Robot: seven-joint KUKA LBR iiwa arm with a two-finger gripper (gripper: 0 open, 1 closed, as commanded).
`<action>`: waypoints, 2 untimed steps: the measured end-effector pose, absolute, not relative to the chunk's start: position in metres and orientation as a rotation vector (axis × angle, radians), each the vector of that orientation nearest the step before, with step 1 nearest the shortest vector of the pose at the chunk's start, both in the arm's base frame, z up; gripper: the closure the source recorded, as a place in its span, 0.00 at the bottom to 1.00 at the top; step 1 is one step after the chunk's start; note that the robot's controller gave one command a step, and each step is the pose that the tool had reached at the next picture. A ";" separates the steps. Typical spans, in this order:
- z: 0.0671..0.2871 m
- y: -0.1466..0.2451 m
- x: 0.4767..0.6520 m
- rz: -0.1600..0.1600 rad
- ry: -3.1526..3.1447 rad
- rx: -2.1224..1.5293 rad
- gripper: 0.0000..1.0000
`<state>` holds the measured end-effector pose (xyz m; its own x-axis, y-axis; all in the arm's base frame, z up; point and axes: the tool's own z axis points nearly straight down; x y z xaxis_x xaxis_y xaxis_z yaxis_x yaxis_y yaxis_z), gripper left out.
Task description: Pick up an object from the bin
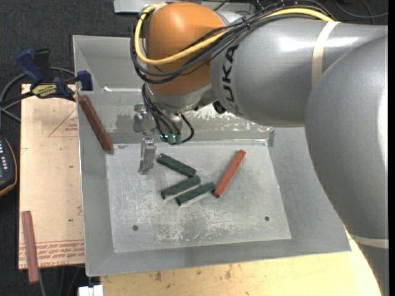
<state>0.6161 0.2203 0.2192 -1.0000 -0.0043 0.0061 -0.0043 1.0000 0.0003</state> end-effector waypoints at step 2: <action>0.070 0.071 0.619 0.003 -3.112 0.431 0.00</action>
Offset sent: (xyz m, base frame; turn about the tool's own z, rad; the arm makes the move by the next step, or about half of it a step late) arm 0.0373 -0.0621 -0.1492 -0.2392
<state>0.6191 0.0714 0.0703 -0.9623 -0.2720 -0.0003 -0.2720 0.9623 -0.0020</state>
